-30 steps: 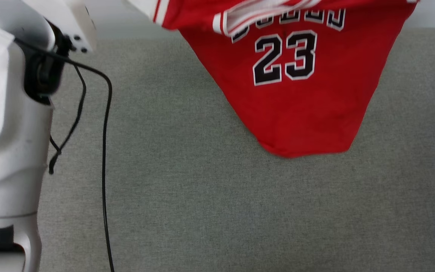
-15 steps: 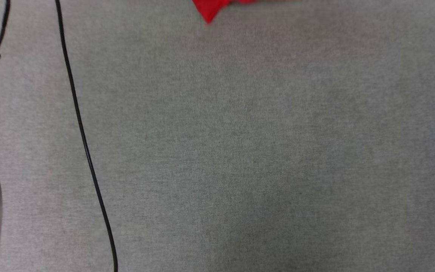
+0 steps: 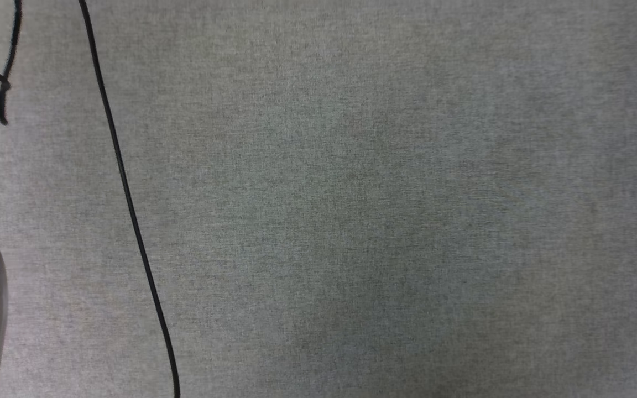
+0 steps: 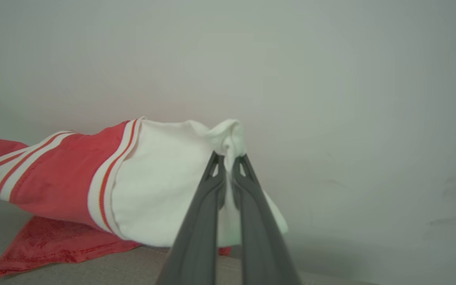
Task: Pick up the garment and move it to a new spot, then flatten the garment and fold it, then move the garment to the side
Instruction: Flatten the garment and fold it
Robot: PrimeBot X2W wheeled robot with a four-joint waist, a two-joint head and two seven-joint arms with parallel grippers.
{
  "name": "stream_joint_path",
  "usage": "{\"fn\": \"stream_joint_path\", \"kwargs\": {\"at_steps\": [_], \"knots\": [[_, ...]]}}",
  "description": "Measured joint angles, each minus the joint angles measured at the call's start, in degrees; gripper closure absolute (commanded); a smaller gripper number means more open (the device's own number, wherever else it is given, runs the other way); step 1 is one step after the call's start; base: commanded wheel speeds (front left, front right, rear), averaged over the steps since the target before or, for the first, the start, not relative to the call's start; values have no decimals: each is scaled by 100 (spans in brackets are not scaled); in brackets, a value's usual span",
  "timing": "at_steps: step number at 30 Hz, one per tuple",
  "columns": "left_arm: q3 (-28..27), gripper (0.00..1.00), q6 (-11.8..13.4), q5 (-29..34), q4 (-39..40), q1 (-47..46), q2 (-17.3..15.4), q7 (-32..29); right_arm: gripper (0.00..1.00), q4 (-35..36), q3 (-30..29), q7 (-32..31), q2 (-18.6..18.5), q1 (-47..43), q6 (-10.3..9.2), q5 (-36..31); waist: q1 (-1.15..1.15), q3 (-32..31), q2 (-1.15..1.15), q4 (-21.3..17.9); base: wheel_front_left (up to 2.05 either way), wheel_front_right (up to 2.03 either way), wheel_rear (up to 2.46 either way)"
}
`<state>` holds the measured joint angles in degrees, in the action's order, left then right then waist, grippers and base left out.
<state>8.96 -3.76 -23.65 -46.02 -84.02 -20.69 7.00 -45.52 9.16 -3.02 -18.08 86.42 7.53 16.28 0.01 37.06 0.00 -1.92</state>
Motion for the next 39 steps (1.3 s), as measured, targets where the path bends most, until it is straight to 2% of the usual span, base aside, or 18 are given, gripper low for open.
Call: {"fn": "stream_joint_path", "kwargs": {"at_steps": [9,14,20,22,31,39], "knots": [[-20,100,-185,-296,-749,397,197,310,100,-576,535,541,32,-471,-1,504,0,99,0,86,0,0,0],[-29,100,-288,-501,-1093,1224,316,598,100,-669,883,973,12,-1451,-1,1044,0,-184,0,108,0,0,0],[-98,100,-337,-690,-1066,2146,365,745,100,-615,1051,1261,-65,-2380,-1,1427,-1,-578,0,122,0,0,0],[-183,100,-356,-760,-800,2891,339,789,100,-445,1170,1393,-200,-3120,0,1640,-1,-963,0,130,0,0,0],[-513,100,-290,-772,242,4880,363,791,100,71,1210,1427,-381,-4759,1,1915,-2,-1898,0,125,0,0,0],[-580,100,32,-834,1337,6626,474,694,100,808,787,1252,-459,-6361,1,1945,-3,-2718,-1,202,0,0,0]]}}
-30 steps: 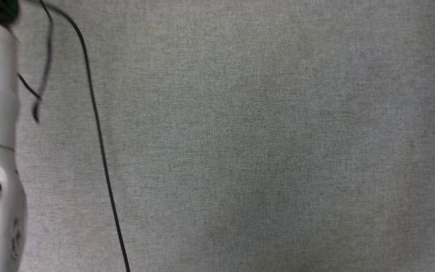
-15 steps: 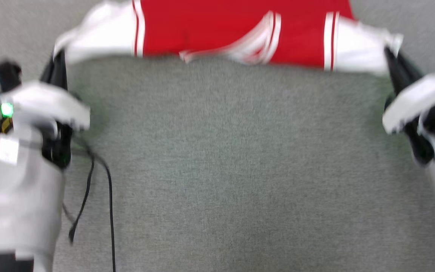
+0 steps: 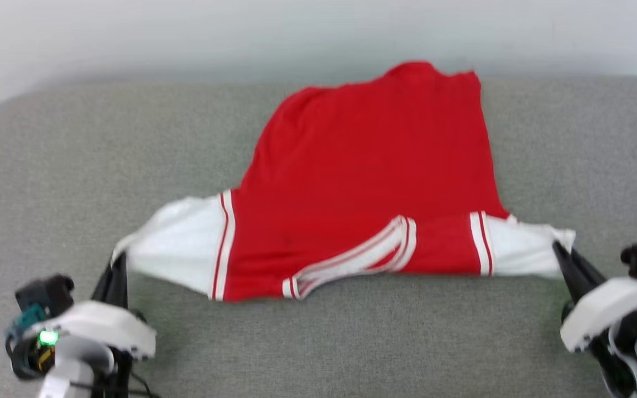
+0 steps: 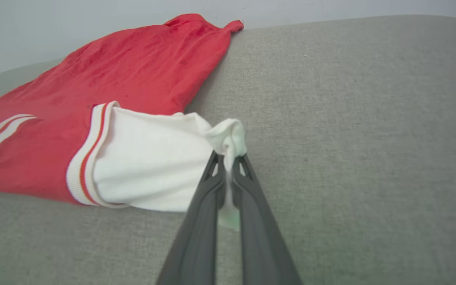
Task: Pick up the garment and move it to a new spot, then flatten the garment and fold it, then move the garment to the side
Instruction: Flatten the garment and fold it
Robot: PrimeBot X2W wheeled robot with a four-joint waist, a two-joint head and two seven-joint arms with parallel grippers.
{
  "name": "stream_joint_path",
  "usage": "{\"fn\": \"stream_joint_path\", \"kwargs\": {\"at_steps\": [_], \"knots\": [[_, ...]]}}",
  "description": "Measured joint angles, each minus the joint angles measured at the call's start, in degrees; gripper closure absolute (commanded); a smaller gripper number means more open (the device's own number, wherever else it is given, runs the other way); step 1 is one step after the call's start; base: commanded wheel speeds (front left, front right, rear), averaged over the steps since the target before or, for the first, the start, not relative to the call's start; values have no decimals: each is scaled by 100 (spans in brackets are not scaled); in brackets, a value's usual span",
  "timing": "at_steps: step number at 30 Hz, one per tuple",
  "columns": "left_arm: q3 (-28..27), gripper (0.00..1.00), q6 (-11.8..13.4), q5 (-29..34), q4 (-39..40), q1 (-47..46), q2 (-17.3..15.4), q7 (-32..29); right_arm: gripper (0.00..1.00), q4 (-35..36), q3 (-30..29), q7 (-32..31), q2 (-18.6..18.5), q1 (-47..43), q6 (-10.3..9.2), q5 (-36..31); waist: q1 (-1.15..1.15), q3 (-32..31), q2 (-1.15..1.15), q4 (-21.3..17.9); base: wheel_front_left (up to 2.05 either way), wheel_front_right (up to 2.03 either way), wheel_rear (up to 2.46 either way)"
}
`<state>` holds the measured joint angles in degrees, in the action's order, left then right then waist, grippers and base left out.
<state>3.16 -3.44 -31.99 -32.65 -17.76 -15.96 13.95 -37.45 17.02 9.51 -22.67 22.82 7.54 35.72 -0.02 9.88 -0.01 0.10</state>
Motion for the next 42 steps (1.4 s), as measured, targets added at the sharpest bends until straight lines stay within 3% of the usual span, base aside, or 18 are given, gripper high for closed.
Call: {"fn": "stream_joint_path", "kwargs": {"at_steps": [7,16,17,19,20,21,27,32,38,42], "knots": [[-34,100,482,-127,1448,1667,70,-541,100,940,-878,-513,219,-1695,0,-408,0,-617,0,133,0,0,0],[-31,100,835,-254,2597,3062,131,-984,100,2114,-1950,-1290,978,-3395,0,-1118,0,-1026,0,343,0,0,0],[-12,100,851,-253,2696,3103,127,-1017,94,2240,-2012,-1363,1049,-3527,0,-1277,1,-1035,0,374,0,0,0],[31,100,857,-247,2859,3156,124,-1071,51,2482,-2152,-1501,1205,-3658,-1,-1425,1,-1037,0,418,0,0,0],[31,100,857,-247,2859,3156,124,-1071,51,2482,-2152,-1501,1205,-3658,-1,-1425,1,-1037,0,418,0,0,0],[78,100,857,-243,2961,3159,135,-1100,0,2684,-2195,-1626,1322,-3713,-2,-1534,1,-1023,0,441,0,0,0],[256,100,846,-138,3098,2969,121,-1169,0,3065,-2282,-1634,1495,-3553,-3,-1626,2,-989,0,498,0,0,0],[343,100,840,-46,3166,2807,97,-1167,0,3059,-2592,-1551,1558,-2897,-3,-1663,2,-895,0,503,0,0,0],[444,100,816,69,3345,2476,105,-1077,0,2427,-2913,-1758,1327,-1529,-3,-1651,2,-544,0,531,0,0,0],[580,100,749,127,3433,2130,179,-994,0,1746,-3016,-2305,1053,-465,-3,-1605,4,-164,0,594,0,0,0]]}}
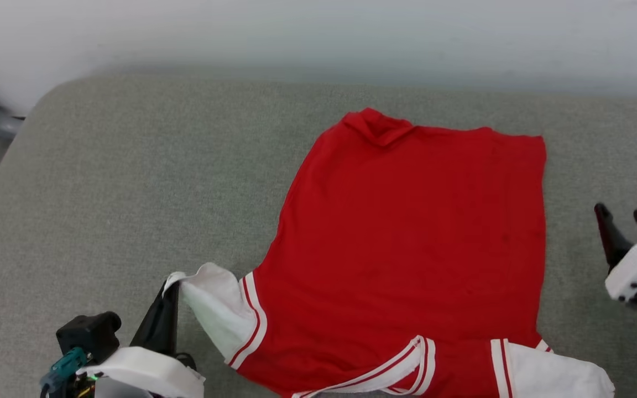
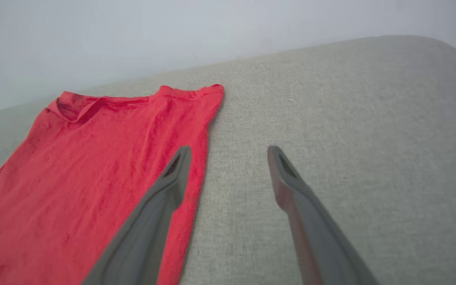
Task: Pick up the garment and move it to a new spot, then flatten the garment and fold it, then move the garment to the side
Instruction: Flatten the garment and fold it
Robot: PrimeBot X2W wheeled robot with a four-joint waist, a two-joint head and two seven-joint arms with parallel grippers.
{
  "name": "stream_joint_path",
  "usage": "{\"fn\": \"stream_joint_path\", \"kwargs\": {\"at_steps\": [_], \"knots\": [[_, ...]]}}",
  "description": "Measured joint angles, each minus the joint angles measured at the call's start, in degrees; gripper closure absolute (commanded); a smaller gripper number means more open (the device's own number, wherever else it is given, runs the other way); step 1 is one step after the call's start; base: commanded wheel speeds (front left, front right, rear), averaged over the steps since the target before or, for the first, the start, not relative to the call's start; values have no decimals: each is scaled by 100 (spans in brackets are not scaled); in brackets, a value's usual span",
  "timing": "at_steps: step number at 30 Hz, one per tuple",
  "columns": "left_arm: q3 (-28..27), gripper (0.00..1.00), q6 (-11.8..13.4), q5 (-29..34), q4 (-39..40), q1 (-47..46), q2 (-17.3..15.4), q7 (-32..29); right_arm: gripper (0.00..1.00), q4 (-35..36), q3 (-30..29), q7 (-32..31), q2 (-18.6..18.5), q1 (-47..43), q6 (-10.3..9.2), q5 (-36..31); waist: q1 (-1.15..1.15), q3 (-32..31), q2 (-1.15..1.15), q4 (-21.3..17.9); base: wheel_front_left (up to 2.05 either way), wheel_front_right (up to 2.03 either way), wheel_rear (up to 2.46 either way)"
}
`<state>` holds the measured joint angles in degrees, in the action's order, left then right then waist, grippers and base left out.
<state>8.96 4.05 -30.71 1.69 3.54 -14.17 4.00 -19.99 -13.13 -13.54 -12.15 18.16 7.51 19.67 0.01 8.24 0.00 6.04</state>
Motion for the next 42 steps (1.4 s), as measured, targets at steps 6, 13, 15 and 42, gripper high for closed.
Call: {"fn": "stream_joint_path", "kwargs": {"at_steps": [6,13,15,42], "knots": [[172,100,-103,102,-12,-475,88,182,0,-848,22,-953,-408,1468,0,-53,0,613,0,168,0,0,0],[323,100,-248,183,-47,-955,212,415,0,-1532,165,-2226,-811,2802,0,-210,0,1304,0,412,0,0,0],[349,100,-253,236,-20,-1074,215,468,0,-1622,199,-2366,-842,3145,0,-267,0,1494,0,475,0,0,0],[404,100,-318,129,-588,-1192,223,720,100,-2085,804,-3493,-1192,3221,0,-79,-1,1450,0,661,0,0,0]]}}
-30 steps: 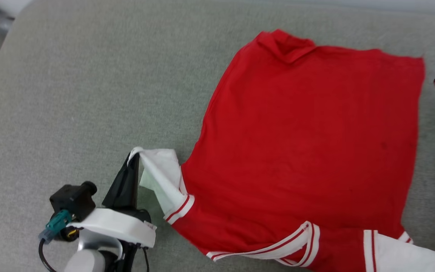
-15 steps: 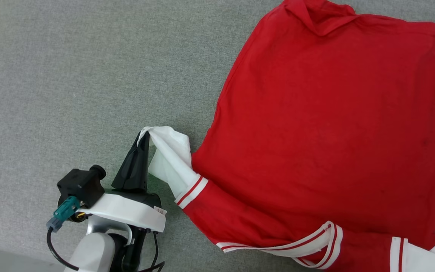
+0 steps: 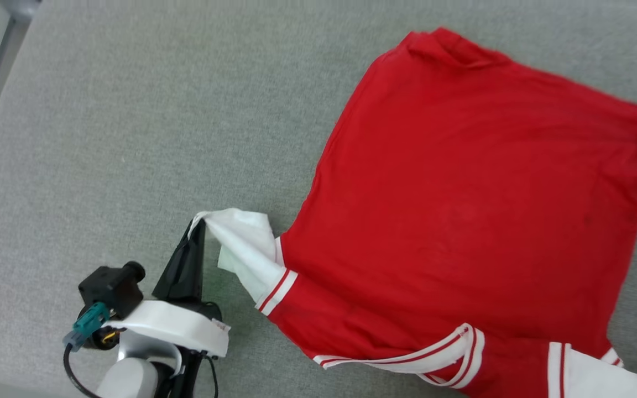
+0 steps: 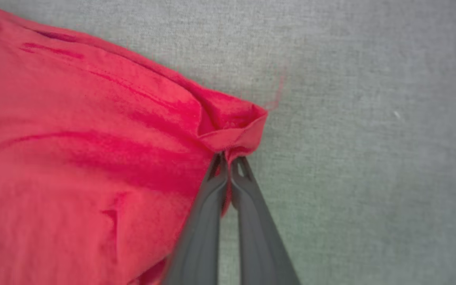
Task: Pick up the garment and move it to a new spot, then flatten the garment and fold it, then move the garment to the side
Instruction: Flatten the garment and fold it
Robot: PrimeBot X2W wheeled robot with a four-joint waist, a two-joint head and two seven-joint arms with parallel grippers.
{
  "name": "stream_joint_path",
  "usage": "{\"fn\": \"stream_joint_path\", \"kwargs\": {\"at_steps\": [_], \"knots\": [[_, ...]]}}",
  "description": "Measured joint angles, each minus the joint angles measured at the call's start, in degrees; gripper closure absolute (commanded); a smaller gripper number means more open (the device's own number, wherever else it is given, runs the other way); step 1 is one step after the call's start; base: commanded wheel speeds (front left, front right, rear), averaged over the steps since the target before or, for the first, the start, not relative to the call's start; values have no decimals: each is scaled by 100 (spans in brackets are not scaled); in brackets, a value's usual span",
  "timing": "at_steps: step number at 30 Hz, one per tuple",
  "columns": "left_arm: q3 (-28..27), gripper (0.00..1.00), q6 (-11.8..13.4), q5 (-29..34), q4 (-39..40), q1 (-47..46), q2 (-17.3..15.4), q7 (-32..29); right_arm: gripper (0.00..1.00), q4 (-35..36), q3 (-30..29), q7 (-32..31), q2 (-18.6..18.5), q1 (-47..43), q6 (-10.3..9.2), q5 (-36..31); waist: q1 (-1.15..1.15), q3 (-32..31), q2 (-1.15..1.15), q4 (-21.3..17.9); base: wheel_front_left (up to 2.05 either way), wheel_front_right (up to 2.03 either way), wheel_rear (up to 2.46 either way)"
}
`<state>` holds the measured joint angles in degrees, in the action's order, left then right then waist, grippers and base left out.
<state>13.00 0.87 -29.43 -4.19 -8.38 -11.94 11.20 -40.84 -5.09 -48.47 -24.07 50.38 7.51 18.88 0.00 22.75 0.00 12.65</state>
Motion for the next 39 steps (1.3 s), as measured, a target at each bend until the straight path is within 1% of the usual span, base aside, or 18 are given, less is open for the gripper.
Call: {"fn": "stream_joint_path", "kwargs": {"at_steps": [5,8,12,18,25,28,32,33,34,35,37,39], "knots": [[-120,100,88,-63,-21,292,-122,-52,100,722,172,22,-176,-829,1,292,0,-411,0,-185,0,0,0],[-180,100,165,-102,-16,383,-193,-141,100,1191,38,14,-231,-1454,0,474,0,-640,0,-330,0,0,0],[-227,100,231,-143,-16,605,-299,-280,100,1853,-208,-11,-166,-2419,0,561,0,-965,0,-530,0,0,0],[-238,100,326,-211,33,970,-378,-486,100,2893,-921,-110,344,-4036,0,491,-1,-1477,0,-815,0,0,0],[-244,100,376,-312,71,1285,-448,-653,100,4139,-1696,-286,1377,-5635,0,298,-2,-1856,0,-1159,0,0,0],[-249,100,402,-334,98,1330,-489,-720,100,4462,-1885,-307,1785,-6098,0,220,-2,-1949,0,-1262,0,0,0],[-256,100,425,-369,115,1386,-528,-791,100,4565,-1973,-188,2043,-6513,0,245,-1,-1949,0,-1331,0,0,0],[-254,100,425,-371,114,1387,-535,-809,76,4542,-1985,-98,2083,-6544,0,296,-1,-1941,0,-1340,0,0,0],[-248,100,425,-371,118,1387,-534,-809,26,4495,-1984,-34,2087,-6559,0,326,-1,-1941,0,-1347,0,0,0],[-241,100,426,-374,115,1391,-533,-810,0,4443,-2009,113,2098,-6572,0,368,-1,-1947,0,-1351,0,0,0],[-230,100,426,-396,115,1395,-537,-834,0,4299,-2031,475,2102,-6562,0,531,-1,-1955,0,-1357,0,0,0],[-215,100,426,-396,119,1396,-539,-834,0,4170,-2009,988,2116,-6515,0,690,-1,-1956,0,-1362,0,0,0]]}}
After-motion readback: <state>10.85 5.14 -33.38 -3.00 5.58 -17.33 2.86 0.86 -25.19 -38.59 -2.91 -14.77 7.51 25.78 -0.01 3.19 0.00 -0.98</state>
